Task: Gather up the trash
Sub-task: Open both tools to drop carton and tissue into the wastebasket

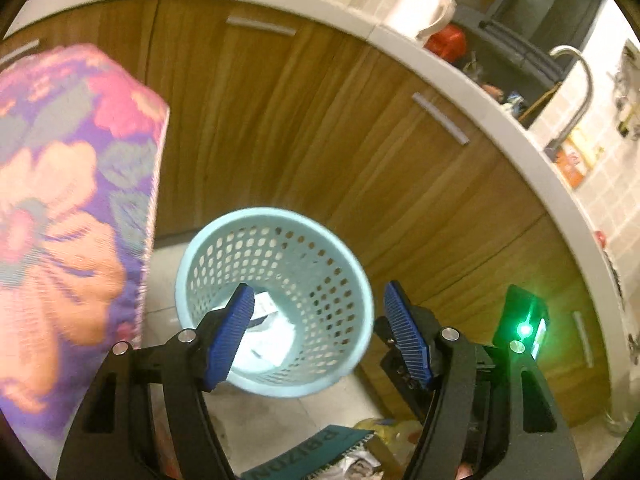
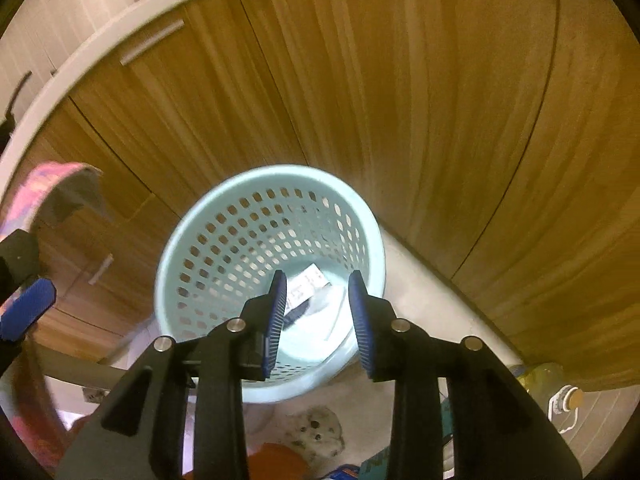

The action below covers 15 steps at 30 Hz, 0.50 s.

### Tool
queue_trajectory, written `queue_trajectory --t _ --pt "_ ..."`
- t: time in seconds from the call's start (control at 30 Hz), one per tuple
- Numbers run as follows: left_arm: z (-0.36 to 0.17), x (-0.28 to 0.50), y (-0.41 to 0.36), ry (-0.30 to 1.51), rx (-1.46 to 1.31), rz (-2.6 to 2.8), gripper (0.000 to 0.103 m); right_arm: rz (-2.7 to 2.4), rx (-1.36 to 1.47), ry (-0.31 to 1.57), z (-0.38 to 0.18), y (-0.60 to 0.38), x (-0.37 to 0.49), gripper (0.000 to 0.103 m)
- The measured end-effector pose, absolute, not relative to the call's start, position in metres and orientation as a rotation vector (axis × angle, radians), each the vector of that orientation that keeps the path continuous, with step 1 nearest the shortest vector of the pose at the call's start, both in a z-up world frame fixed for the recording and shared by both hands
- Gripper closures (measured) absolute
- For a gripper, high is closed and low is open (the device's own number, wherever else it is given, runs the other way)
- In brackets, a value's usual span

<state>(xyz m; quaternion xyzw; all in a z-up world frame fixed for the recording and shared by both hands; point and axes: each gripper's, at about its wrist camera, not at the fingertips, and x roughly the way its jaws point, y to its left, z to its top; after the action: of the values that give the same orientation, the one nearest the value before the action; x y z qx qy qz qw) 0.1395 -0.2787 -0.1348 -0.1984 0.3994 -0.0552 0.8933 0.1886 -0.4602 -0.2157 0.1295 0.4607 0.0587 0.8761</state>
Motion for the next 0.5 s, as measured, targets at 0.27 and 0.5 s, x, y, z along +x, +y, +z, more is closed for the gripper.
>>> queue_trajectory --t 0.27,0.5 --pt "-0.055 0.096 -0.251 0.702 -0.392 -0.183 0.034 0.169 0.24 0.831 -0.132 -0.416 0.148 0.074" --pt "0.001 0.062 -0.189 0.604 -0.402 -0.155 0.028 0.282 0.157 0.725 -0.058 -0.338 0.113 0.074"
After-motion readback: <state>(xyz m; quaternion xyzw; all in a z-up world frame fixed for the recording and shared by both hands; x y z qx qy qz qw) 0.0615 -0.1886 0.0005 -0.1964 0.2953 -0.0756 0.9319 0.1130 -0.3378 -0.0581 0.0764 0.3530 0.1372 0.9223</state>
